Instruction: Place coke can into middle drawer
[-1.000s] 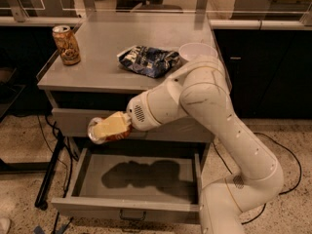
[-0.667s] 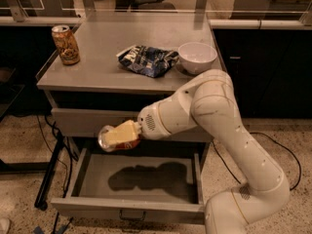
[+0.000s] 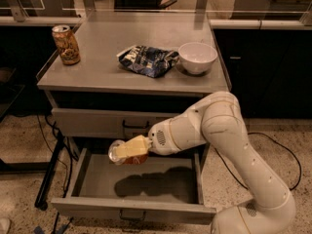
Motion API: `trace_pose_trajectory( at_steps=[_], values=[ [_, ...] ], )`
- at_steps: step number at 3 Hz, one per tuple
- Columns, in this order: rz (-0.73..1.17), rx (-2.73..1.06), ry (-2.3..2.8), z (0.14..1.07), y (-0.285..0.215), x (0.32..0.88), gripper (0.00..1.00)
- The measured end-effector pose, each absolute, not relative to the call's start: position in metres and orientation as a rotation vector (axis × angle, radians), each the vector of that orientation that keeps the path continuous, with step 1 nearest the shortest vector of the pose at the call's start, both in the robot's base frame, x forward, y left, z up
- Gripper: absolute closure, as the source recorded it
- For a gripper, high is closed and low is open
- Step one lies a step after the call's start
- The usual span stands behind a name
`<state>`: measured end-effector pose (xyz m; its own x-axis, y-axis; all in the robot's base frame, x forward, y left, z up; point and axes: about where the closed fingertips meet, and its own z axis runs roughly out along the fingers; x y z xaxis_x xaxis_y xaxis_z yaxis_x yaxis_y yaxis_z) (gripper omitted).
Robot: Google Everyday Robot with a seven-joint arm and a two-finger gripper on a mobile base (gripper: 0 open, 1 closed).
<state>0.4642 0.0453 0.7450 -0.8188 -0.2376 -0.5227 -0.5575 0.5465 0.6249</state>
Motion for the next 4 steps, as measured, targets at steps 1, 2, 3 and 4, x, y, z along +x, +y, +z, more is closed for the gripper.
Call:
trace_pose_trajectory(
  at_steps=[1, 2, 3, 4],
  values=[
    [1.170, -0.643, 2.415, 0.744, 0.047, 0.468, 1.00],
    [1.197, -0.615, 2.466, 0.720, 0.049, 0.472, 1.00],
    [1.210, -0.576, 2.516, 0.694, 0.048, 0.476, 1.00],
    [1.224, -0.543, 2.548, 0.675, 0.046, 0.478, 1.00]
  ],
)
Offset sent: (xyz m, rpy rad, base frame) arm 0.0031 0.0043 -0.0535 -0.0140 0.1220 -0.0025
